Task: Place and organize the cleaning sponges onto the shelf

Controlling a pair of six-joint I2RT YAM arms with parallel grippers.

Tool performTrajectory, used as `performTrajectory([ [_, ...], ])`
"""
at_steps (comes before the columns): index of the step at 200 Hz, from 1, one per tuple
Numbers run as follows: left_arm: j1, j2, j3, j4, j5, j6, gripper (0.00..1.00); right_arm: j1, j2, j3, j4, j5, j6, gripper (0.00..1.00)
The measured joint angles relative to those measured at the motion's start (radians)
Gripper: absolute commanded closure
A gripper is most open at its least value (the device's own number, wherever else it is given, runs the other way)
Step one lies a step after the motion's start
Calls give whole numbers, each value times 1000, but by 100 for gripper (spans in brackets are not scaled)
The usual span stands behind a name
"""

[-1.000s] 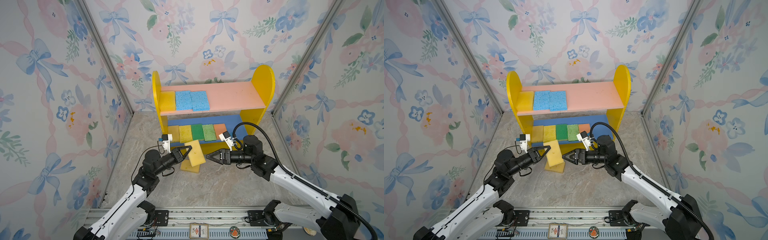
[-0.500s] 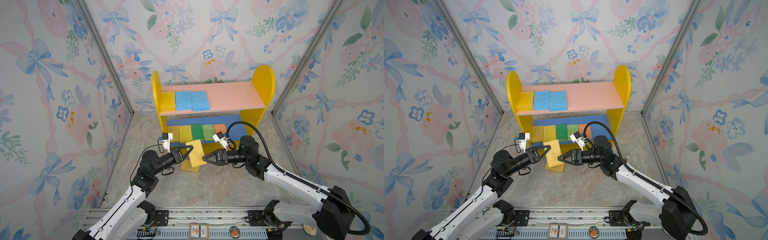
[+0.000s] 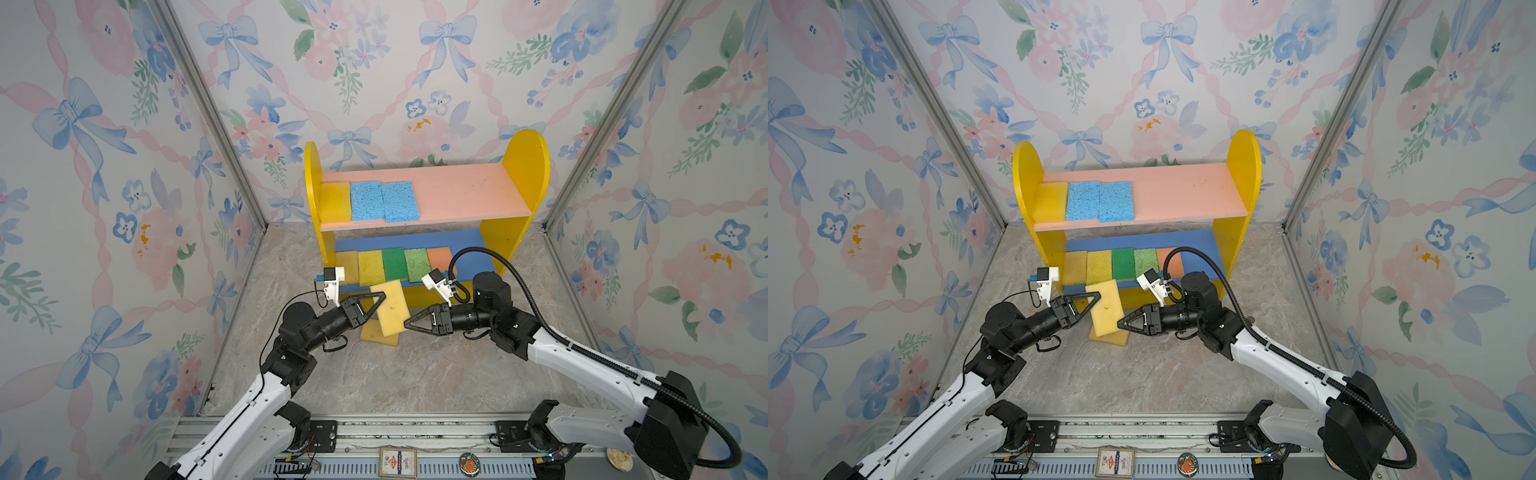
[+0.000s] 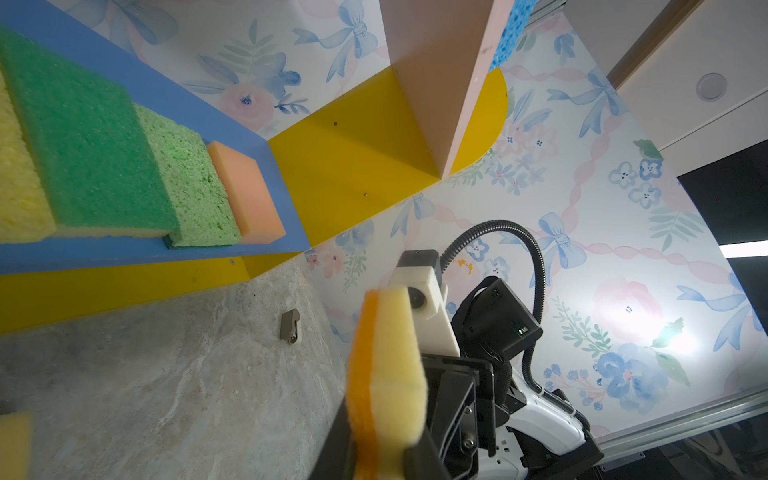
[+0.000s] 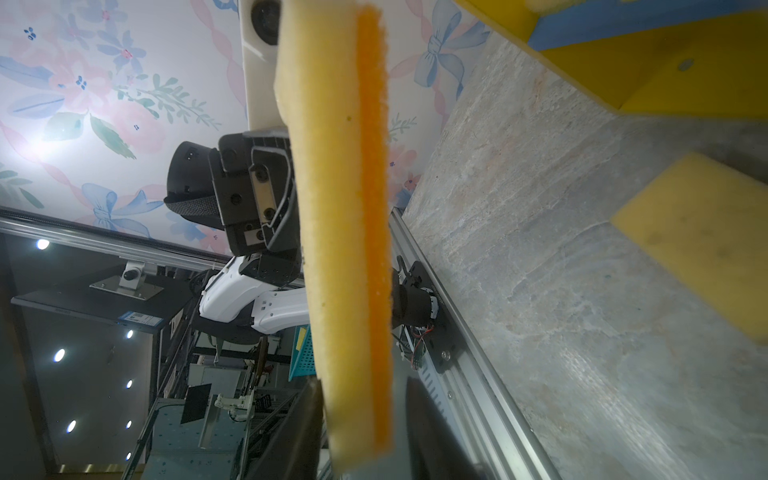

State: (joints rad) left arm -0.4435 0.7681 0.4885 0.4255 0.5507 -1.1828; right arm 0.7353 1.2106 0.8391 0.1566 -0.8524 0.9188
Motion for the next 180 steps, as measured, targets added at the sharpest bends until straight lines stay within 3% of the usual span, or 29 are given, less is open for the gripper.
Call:
performTrajectory([
  [33, 0, -10, -10, 0, -5, -5, 81, 0, 2, 14, -37, 18, -19, 84],
  [110, 6, -19, -21, 1, -3, 11, 3, 1, 11, 75, -158, 93, -80, 89],
  [143, 15, -19, 80, -238, -69, 175, 2, 1, -11, 166, -380, 194, -217, 89],
  [180, 16, -53, 272, -540, -299, 425, 2, 39, -34, 368, -720, 429, -437, 88],
])
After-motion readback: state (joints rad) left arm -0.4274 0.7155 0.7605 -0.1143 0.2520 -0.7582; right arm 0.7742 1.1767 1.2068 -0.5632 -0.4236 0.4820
